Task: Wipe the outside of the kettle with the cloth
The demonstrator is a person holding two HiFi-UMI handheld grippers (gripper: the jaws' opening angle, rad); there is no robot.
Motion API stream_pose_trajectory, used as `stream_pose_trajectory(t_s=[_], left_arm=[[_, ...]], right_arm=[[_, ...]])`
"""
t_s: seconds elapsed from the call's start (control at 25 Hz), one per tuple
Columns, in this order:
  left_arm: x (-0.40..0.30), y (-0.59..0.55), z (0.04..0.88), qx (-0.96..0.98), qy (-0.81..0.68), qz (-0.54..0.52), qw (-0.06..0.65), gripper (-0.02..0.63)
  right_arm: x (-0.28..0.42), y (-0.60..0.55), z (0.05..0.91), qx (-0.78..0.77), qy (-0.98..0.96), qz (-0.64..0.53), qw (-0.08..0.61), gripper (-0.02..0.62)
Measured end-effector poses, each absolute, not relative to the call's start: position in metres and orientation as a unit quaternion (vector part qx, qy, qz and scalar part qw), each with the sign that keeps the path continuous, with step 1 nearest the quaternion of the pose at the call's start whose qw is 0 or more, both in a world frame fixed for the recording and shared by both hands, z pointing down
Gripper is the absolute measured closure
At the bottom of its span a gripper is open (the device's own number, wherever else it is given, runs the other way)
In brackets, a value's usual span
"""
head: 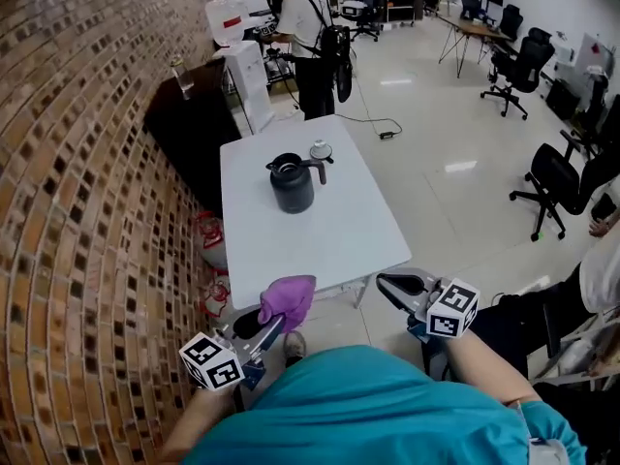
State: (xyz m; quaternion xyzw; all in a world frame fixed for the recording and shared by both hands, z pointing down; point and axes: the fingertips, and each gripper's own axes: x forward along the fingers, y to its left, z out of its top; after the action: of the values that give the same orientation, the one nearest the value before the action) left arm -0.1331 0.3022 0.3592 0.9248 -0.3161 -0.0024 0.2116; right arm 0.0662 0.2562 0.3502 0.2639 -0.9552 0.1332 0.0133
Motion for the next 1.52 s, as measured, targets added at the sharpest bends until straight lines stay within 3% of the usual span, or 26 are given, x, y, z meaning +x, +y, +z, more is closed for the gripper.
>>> stream_pose_trajectory(t_s=[0.32, 0.64, 1.0, 1.52], left_arm=[[-0.197, 0.141, 0.38, 0.941, -0.253, 0.061, 0.218, 0.483], [-0.163, 0.027, 0.423, 0.928, -0.253, 0.111, 0.251, 0.483], [-0.1, -0.032, 0.477, 0.88, -0.317, 0.146, 0.323, 0.483], [-0.119, -0.046, 0.519, 0.884, -0.269, 0.136, 0.358, 0.483]], right_arm=[[-0.006, 0.126, 0.336, 0.312, -0.937, 0.15, 0.046, 0.592], [-0.011, 0.059, 0.368, 0.29, -0.935, 0.197, 0.06, 0.592], [0.017, -0.004, 0.396, 0.2, -0.955, 0.206, 0.069, 0.592], [0.014, -0.045, 0.427, 0.259, -0.936, 0.214, 0.102, 0.592]])
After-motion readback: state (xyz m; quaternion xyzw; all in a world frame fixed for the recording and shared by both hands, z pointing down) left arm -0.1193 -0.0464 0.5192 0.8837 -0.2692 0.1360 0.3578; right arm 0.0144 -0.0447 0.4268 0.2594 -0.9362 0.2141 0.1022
